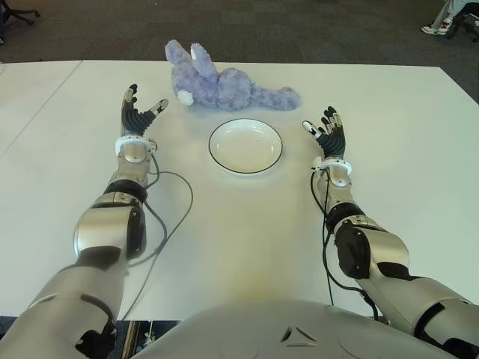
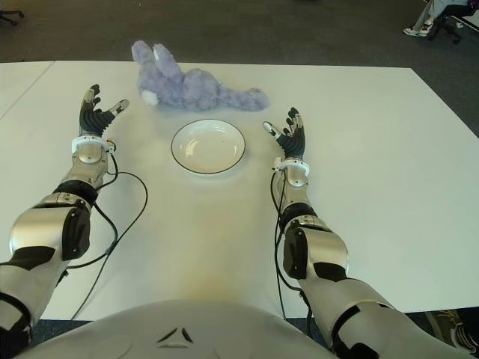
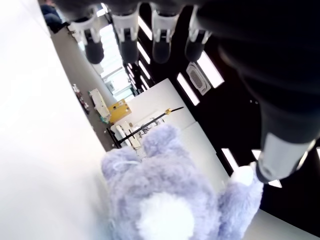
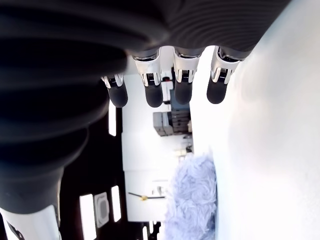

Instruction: Put the doll into the plate.

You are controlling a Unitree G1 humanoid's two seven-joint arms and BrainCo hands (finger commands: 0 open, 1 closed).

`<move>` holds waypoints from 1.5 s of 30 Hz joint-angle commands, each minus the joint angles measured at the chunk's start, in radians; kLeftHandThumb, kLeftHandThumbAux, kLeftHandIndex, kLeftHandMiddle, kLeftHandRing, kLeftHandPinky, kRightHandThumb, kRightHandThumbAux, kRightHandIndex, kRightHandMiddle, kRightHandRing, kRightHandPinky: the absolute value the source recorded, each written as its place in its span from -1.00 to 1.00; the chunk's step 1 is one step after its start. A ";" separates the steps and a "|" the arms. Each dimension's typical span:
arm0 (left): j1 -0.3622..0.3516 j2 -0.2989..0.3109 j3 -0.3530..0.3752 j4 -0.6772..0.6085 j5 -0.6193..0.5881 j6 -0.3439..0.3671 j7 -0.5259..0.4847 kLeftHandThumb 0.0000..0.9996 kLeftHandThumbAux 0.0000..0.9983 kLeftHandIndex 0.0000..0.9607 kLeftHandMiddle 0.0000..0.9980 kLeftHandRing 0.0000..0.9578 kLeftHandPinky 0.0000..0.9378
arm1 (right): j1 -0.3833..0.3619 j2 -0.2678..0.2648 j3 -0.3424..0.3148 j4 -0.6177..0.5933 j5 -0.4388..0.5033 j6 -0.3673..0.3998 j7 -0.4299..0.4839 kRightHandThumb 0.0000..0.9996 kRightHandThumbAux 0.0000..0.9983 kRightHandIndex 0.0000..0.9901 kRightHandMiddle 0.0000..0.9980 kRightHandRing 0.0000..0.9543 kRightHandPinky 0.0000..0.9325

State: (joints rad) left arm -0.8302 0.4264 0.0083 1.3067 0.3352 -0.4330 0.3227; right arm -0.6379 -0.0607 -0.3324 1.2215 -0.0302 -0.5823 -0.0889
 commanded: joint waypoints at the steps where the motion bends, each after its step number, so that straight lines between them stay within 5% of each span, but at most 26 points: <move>1: -0.075 0.078 -0.186 0.024 0.200 0.052 0.071 -0.78 0.14 -1.00 -1.00 -1.00 -1.00 | 0.214 0.076 -0.013 0.144 0.019 0.180 0.003 -1.00 0.55 -0.92 -0.93 -0.94 -0.86; 8: -0.162 0.126 -0.317 0.033 0.328 0.104 0.047 -0.66 0.08 -1.00 -1.00 -1.00 -1.00 | 0.212 0.081 -0.016 0.144 0.021 0.179 -0.004 -1.00 0.58 -0.91 -0.93 -0.93 -0.85; 27: -0.252 0.161 -0.497 0.054 0.456 0.111 0.028 -0.59 0.02 -1.00 -1.00 -1.00 -1.00 | 0.214 0.087 0.007 0.145 -0.005 0.171 -0.030 -1.00 0.57 -0.90 -0.91 -0.92 -0.91; 45: -0.278 0.047 -0.642 0.075 0.553 0.124 0.001 -0.60 0.06 -1.00 -1.00 -1.00 -1.00 | 0.208 0.098 -0.021 0.146 0.025 0.172 -0.003 -0.98 0.74 -0.86 -0.91 -0.94 -0.89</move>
State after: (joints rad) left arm -1.0883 0.5276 -0.5833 1.3571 0.8399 -0.3094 0.3632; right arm -0.6391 -0.0588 -0.3349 1.2199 -0.0293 -0.5823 -0.1004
